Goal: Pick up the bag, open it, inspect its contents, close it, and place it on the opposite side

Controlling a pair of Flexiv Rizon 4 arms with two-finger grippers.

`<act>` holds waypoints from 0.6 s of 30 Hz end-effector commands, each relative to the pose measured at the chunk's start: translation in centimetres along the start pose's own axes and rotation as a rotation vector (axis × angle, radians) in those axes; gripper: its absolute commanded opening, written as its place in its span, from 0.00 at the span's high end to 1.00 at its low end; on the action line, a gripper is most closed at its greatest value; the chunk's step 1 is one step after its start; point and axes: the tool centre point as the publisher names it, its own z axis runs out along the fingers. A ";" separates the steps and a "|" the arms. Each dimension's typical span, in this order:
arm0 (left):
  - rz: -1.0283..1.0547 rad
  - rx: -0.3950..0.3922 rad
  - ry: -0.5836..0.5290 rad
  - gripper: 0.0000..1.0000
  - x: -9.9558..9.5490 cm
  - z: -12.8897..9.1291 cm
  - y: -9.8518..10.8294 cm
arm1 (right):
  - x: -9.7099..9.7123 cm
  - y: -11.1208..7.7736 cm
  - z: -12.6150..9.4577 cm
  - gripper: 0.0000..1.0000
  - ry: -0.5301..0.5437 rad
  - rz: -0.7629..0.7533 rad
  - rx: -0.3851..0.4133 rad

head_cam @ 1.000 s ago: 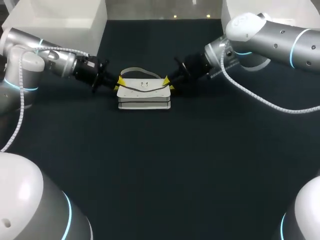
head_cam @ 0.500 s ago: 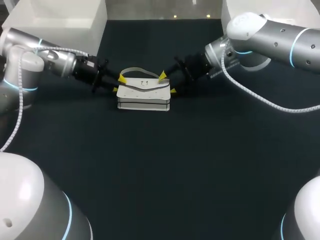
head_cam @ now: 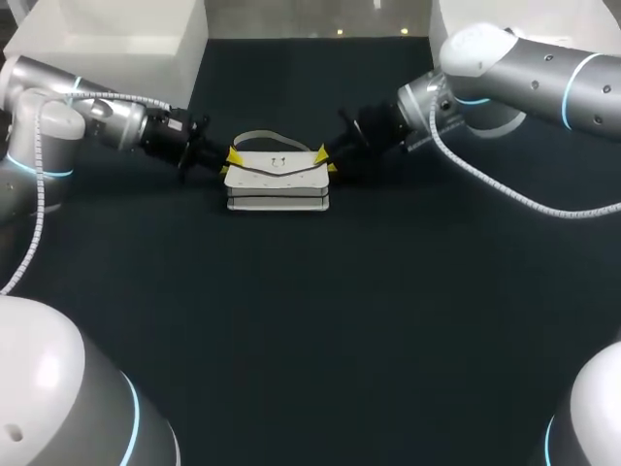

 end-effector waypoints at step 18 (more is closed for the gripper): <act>-0.036 -0.001 -0.011 0.62 -1.0 0.5 -0.2 | -0.3 -0.3 0.7 0.50 -0.018 0.012 0.011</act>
